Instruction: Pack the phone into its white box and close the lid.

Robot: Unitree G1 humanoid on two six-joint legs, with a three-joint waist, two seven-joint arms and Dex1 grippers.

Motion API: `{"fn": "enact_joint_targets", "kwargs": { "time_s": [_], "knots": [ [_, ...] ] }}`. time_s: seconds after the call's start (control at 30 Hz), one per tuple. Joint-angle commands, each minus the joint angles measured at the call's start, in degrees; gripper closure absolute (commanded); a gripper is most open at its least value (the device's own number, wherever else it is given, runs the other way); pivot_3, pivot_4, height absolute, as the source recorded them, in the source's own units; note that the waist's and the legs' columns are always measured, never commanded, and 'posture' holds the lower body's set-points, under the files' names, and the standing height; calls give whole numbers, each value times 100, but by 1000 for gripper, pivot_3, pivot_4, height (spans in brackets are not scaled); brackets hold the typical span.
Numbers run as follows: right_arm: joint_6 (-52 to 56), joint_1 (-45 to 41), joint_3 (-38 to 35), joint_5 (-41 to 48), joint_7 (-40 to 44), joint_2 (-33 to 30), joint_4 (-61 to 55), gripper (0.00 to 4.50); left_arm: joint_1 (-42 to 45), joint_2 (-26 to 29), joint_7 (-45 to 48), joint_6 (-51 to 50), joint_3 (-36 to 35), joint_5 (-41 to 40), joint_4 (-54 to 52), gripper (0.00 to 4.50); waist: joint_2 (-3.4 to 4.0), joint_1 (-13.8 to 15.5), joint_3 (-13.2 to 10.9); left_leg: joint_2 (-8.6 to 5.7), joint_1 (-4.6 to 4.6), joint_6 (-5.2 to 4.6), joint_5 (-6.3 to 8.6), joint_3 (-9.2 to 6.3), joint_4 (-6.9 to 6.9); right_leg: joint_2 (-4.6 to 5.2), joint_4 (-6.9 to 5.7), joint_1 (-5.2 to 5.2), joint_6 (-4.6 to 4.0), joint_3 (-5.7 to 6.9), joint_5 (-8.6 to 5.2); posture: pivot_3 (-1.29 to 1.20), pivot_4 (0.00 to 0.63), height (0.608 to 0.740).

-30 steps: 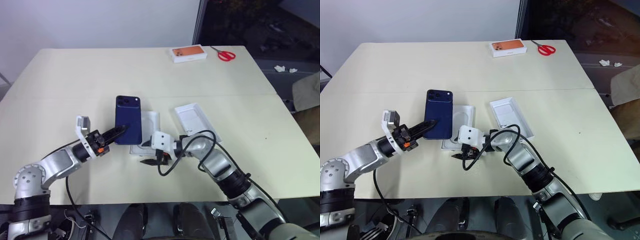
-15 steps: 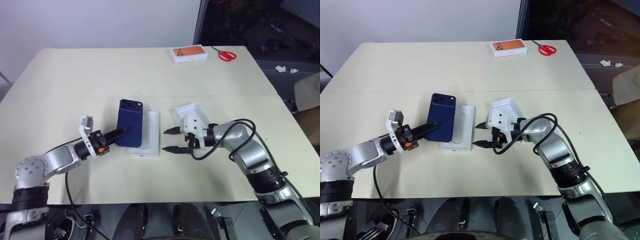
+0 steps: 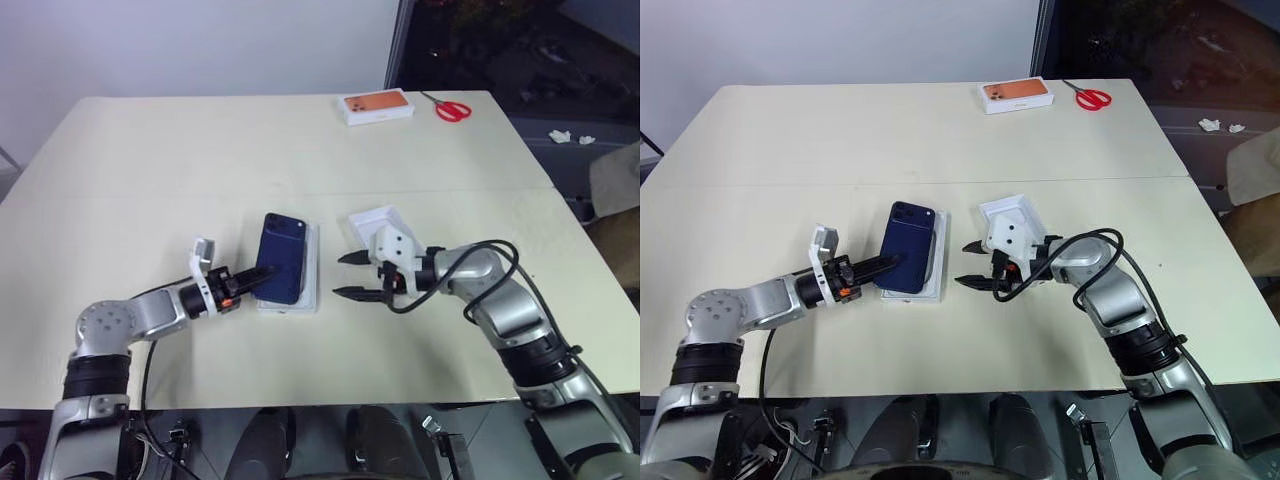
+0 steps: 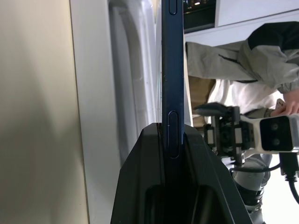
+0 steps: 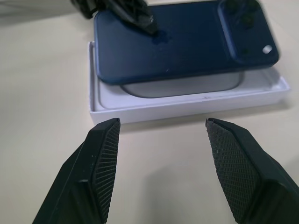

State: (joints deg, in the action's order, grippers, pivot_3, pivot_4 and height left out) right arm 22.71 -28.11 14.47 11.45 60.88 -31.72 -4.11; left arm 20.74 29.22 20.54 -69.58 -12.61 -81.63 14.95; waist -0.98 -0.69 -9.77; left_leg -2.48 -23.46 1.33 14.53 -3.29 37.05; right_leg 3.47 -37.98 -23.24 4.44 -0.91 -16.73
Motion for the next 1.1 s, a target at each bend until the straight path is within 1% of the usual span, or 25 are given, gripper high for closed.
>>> {"fn": "enact_joint_targets", "kwargs": {
  "time_s": [0.03, 0.1, 0.17, 0.2, 0.33, 0.4, 0.5, 0.57, 0.67, 0.93, 1.1],
  "knots": [
    [-173, -129, -119, -69, -89, -45, 64, 1460, 112, -75, 151, -93, -231, 15, -88, 4500, 0, 0, 0, 0, 0, 0, 0, 0, 0, 0, 0, 0, 0, 0, 0, 0, 150, 740],
    [-186, -135, -106, -93, -120, -30, 110, 1460, 108, -138, 109, -186, -297, -44, -66, 4500, 0, 0, 0, 0, 0, 0, 0, 0, 0, 0, 0, 0, 0, 0, 0, 0, 150, 740],
    [-204, -141, -94, -108, -132, -9, 124, 1397, 93, -172, 112, -192, -312, 61, -151, 3521, 0, 0, 0, 0, 0, 0, 0, 0, 0, 0, 0, 0, 0, 0, 0, 0, 150, 740],
    [-216, -148, -88, -120, -136, 0, 138, 1397, 93, -195, 86, -222, -332, 56, -186, 3169, 0, 0, 0, 0, 0, 0, 0, 0, 0, 0, 0, 0, 0, 0, 0, 0, 150, 740],
    [-244, -192, -70, -208, -193, 12, 239, 1397, 109, -214, -18, -328, -402, 111, -383, 1117, 0, 8, 0, 0, 1, 1, 0, -1, 2, 0, -1, 3, 0, 0, 0, 0, 150, 740],
    [-248, -215, -81, -215, -210, 27, 290, 1397, 145, -191, -127, -411, -496, -42, -565, 203, 0, 9, 1, 0, 2, 1, 0, -1, 4, 0, -1, 6, 0, 1, 0, 0, 150, 740],
    [-258, -234, -82, -218, -219, 36, 330, 1397, 177, -194, -260, -483, -588, -153, -684, 203, 0, 4, 0, 0, 2, 1, 0, -1, 3, 0, -1, 4, 0, 1, 0, 0, 150, 740],
    [-298, -247, -70, -237, -226, 44, 373, 1397, 152, -106, -420, -617, -686, -496, -908, 203, -1, 2, 0, 0, 1, 3, -1, -1, 3, 0, -1, 3, 0, 1, 0, 0, 150, 740],
    [-355, -279, -68, -256, -222, 46, 446, 1397, 80, 32, -544, -742, -783, -777, -1102, 203, 0, -6, 0, 0, 1, 2, -1, -1, 2, 0, -1, 2, 0, 0, 0, 0, 150, 740],
    [-456, -265, -123, -249, -173, -14, 499, 1397, -41, 676, -524, -729, -988, -1060, -1267, 203, 0, -1, 0, 0, 1, 2, -1, -1, 1, 0, 0, 2, 0, 0, 0, 0, 150, 740],
    [-375, -303, -226, -145, -117, -57, 478, 1397, -209, 987, -355, -704, -989, -982, -1489, 203, 0, -6, 0, 0, 1, 2, -1, -1, 0, 0, 0, 1, 0, 0, 0, 0, 150, 740]
  ]
}}
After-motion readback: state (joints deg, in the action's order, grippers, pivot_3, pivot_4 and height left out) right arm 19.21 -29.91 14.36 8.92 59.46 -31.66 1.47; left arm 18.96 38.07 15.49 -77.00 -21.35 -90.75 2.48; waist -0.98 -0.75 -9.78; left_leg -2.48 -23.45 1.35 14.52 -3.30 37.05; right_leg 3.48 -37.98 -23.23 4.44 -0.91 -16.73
